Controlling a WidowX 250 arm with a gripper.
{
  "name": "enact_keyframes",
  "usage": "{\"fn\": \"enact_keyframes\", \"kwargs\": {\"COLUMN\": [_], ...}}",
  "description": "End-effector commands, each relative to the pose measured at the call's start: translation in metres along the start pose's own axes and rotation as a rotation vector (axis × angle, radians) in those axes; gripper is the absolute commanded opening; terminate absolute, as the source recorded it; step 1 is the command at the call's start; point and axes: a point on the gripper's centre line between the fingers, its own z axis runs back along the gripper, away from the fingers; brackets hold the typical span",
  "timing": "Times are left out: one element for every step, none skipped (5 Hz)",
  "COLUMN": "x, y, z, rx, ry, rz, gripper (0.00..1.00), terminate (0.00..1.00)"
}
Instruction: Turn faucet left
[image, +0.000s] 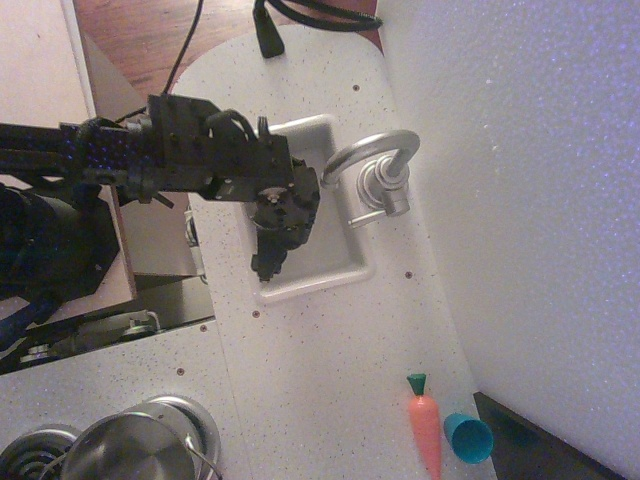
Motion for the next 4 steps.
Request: {"fn": "enact_keyframes", "kwargs": {"x": [0.0,0.033,0.051,0.063], "y": [0.0,0.004,-0.002,-0.006], "z": [0.0,-0.008,-0.001,0.004], "rx": [0.0,0.039,0.068,0.084], "ry": [0.0,-0.014,-0.005,0.005], "rz": [0.0,-0.036,-0.082,-0.122], "gripper": [1.0,1.0,1.0,1.0], "terminate": [0.0,0.0,0.0,0.0]}}
